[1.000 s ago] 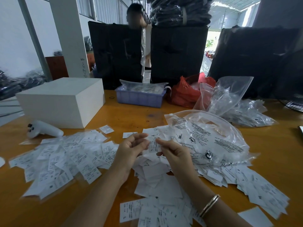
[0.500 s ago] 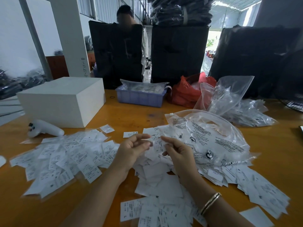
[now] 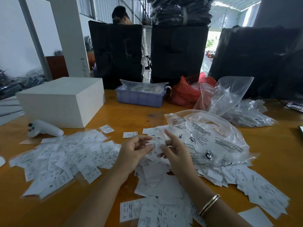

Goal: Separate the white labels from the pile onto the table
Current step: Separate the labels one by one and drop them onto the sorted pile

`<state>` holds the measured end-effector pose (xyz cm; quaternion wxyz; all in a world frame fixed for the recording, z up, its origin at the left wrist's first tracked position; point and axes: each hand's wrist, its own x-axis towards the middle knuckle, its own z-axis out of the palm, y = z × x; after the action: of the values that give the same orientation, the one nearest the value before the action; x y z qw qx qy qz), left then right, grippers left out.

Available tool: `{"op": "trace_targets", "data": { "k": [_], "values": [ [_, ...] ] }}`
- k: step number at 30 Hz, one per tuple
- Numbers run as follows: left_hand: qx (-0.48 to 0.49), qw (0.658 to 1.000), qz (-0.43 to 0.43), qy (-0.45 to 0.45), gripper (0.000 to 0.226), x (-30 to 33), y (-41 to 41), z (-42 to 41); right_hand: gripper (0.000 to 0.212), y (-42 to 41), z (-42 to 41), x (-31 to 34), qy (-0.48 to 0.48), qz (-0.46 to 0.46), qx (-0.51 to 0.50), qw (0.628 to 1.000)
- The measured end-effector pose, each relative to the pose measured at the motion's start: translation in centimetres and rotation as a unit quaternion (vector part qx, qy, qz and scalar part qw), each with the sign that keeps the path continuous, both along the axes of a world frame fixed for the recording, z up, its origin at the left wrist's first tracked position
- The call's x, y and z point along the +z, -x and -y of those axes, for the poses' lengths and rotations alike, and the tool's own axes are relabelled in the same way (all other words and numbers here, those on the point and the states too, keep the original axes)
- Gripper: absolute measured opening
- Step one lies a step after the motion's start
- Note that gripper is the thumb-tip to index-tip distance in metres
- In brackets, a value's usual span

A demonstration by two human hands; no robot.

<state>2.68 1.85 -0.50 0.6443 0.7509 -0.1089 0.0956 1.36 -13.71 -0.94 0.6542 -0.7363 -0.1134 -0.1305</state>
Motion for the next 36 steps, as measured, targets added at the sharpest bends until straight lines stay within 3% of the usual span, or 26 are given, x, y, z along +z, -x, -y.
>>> {"op": "trace_targets", "data": {
  "k": [3,5,10,14,23,31,36],
  "values": [
    [0.028,0.999,-0.01,0.029,0.016,-0.2,-0.2,-0.2,0.027,-0.1,0.2,0.1,-0.074,-0.034,-0.022,0.996],
    [0.02,1.0,0.004,0.019,0.018,-0.2,-0.2,-0.2,0.014,-0.1,0.1,0.0,-0.046,-0.042,-0.021,0.998],
    [-0.011,0.999,0.024,-0.022,0.019,-0.3,0.0,0.1,0.023,0.2,-0.5,0.0,0.054,-0.004,-0.003,0.999],
    [0.019,1.0,0.015,0.017,0.016,-0.1,0.0,0.0,0.02,0.5,-0.6,0.1,0.075,0.0,0.032,0.997],
    [-0.043,0.998,-0.044,0.002,0.017,0.1,0.0,-0.4,0.029,-0.2,0.5,-0.2,-0.034,-0.019,-0.032,0.999],
    [-0.037,0.998,-0.04,-0.015,0.021,-0.4,0.0,-0.5,0.032,0.2,-0.2,-0.1,0.106,-0.011,0.006,0.994],
    [-0.02,0.999,-0.036,0.009,0.02,0.0,0.0,-0.8,0.042,0.2,-0.3,0.2,0.076,-0.014,0.02,0.997]
  ]
}}
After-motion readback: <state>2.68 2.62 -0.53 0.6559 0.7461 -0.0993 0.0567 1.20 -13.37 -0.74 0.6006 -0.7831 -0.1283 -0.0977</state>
